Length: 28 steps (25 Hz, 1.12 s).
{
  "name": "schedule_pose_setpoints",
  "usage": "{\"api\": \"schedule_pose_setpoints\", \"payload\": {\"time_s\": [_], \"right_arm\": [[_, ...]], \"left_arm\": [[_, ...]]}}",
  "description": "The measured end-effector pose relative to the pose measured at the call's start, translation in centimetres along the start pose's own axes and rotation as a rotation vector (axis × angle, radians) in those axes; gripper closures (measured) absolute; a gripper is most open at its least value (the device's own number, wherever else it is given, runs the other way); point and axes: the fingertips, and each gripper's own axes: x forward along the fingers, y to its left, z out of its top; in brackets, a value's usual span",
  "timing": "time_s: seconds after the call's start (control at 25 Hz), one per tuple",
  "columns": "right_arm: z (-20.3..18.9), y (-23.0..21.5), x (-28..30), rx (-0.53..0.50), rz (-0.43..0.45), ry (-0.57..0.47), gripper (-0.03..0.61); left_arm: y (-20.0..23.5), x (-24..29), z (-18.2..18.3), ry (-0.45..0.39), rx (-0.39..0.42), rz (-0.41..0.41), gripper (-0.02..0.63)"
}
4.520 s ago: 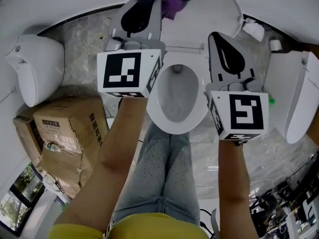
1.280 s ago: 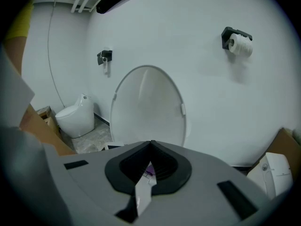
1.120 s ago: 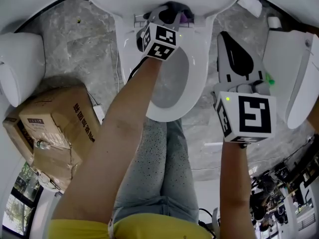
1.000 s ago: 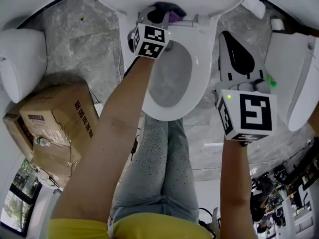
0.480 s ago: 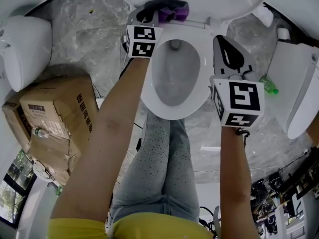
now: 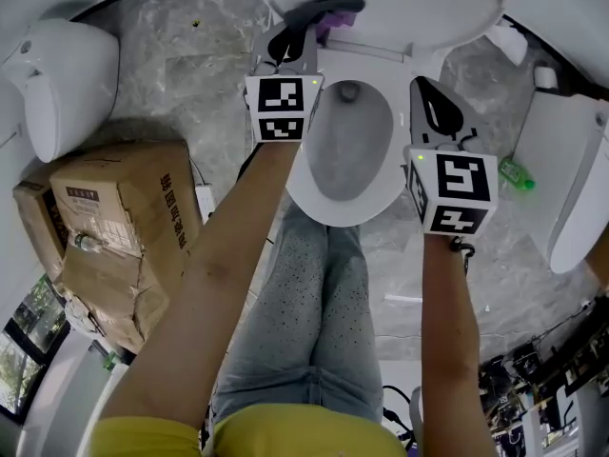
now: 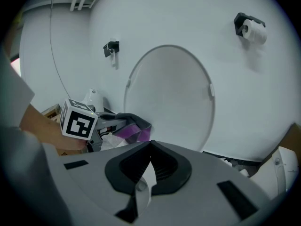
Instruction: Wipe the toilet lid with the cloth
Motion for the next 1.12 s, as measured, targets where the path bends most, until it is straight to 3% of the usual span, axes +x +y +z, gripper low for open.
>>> {"api": "schedule_pose_setpoints", "payload": {"time_s": [0.28, 1.12], "right_arm": [[0.4, 1.1, -1.5, 0.005, 0.001, -0.001, 0.563], [2.4, 2.4, -6.5, 0.007, -0.020, -0.040, 0.563]], "left_arm": [[0.0, -3.1, 2.3, -0.028, -0.038, 0.027, 0.594], [-2.0, -10.9, 8.1, -0.124, -0.045, 0.028, 0.594]]}}
